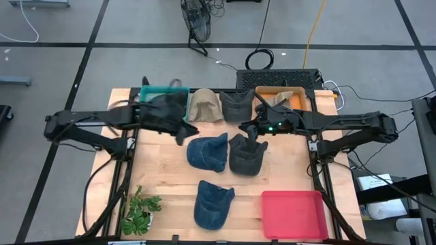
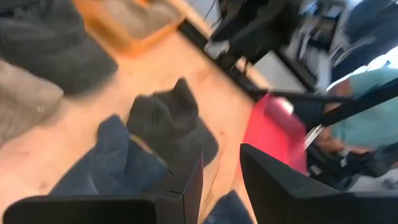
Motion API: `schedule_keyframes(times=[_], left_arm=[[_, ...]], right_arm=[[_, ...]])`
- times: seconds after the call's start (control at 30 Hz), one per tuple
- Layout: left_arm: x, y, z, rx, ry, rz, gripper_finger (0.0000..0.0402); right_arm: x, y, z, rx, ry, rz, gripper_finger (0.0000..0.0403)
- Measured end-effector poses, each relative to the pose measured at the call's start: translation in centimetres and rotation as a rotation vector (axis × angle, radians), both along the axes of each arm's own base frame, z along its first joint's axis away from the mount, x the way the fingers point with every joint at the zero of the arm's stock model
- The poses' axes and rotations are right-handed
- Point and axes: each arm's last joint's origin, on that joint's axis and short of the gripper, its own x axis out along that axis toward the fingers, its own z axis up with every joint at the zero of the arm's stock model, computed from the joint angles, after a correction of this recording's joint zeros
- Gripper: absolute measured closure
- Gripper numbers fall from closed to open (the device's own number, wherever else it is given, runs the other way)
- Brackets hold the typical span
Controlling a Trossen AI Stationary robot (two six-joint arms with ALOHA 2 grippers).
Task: Pick & Place hat
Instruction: Put the top blue cap into the red bin
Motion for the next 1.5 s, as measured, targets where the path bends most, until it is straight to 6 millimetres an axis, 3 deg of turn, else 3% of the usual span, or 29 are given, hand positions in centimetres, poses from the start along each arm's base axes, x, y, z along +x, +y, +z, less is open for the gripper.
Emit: schedule_keyframes(times=[0.17, 0.37, 0.53, 0.73, 0.9, 1.23, 1.5], left_arm=[[3.5, -0.3, -3.4, -0.097, 0.259, 0.006, 0.0284], [6.1, -0.2, -7.9, -0.347, 0.465, 0.083, 0.0284], [7.4, -0.3, -9.8, -0.373, 0.498, 0.183, 0.0284], [7.6, -0.1, -11.2, -0.378, 0.567, 0.318, 0.0284], [7.6, -0.2, -10.9, -0.342, 0.676, 0.39, 0.0284], [9.2, -0.8, -5.0, -0.033, 0.731, 0.442, 0.0284], [12.0, -0.5, -5.0, -0.102, 0.513, 0.367, 0.0284]], right_arm=[[-1.8, 0.0, 0.1, 0.007, 0.077, -0.007, 0.0293], [-2.3, 0.0, -0.3, 0.05, 0.099, -0.03, 0.0293], [-2.6, 0.0, -1.4, 0.075, 0.148, -0.04, 0.0293], [-2.8, 0.2, -2.8, 0.166, 0.18, -0.035, 0.0293], [-2.9, 0.5, -3.8, 0.183, 0.212, 0.003, 0.0293], [-3.6, 0.6, -3.9, 0.172, 0.214, 0.036, 0.0293], [-5.7, 0.8, -2.3, 0.14, 0.157, 0.049, 0.0293]])
